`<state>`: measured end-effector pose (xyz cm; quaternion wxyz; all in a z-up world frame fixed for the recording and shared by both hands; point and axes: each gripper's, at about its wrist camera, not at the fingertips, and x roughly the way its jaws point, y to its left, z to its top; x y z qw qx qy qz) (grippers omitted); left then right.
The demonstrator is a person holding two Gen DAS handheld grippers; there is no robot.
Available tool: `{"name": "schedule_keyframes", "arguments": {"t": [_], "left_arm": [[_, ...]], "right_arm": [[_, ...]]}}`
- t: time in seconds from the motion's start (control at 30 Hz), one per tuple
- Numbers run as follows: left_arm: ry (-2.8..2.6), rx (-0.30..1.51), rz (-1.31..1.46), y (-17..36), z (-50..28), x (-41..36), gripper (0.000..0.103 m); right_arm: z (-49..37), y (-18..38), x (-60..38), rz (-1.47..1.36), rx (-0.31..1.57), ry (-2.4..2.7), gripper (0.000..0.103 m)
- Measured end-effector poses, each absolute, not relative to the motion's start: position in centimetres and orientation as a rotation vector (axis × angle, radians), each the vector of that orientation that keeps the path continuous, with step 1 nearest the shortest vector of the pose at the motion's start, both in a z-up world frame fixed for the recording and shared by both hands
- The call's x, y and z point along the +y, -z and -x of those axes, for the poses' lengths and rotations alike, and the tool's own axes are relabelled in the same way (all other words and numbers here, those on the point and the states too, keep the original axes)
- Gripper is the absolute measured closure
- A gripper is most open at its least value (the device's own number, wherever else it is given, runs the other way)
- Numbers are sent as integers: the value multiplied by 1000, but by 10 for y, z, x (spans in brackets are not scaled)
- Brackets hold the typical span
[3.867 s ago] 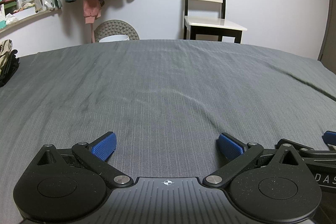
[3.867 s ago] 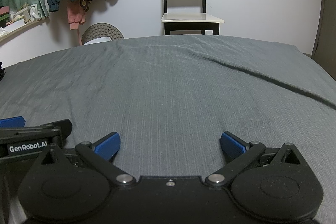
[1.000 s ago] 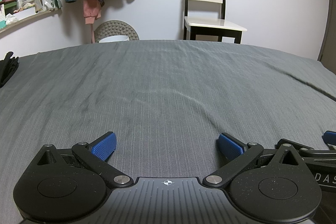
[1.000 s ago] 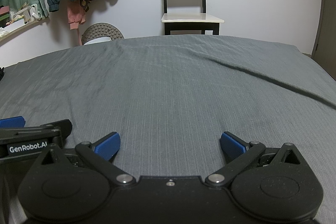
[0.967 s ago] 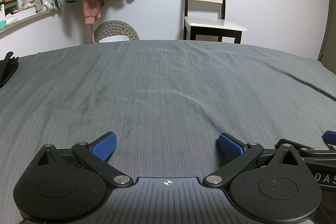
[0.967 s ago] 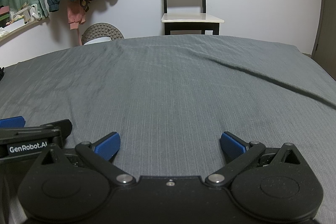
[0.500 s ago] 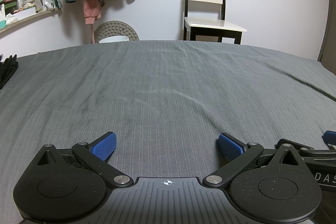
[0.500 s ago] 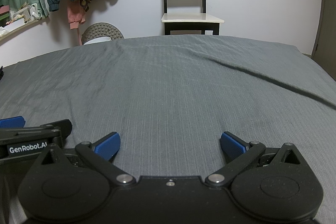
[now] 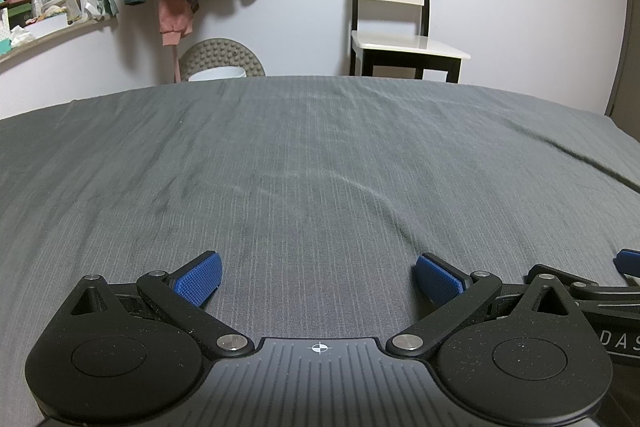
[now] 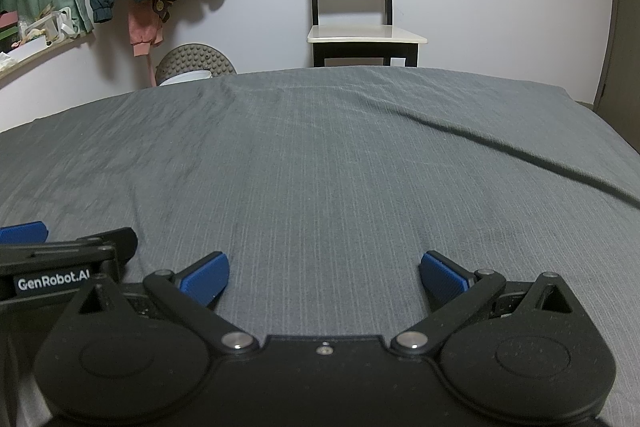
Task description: Fold clothes
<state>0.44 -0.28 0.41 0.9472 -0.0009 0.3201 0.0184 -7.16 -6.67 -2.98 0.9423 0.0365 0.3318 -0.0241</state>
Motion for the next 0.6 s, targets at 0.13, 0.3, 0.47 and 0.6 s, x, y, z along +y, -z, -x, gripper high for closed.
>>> {"name": "schedule_keyframes", "arguments": {"t": [0.13,0.3,0.47,0.6], "left_arm": [[-37,652,2,-4,-4,-2,0],[-35,653,2,-5,-5,-1,0],[-34,654,1,-6,-5,0,0],[-32,655,1,-6,-5,1,0]], "right_arm": [[71,30,-68,-75,676,49,0],[72,31,-68,-75,677,49,0],[72,31,-68,-75,677,49,0],[72,30,-68,-75,677,49,0]]}}
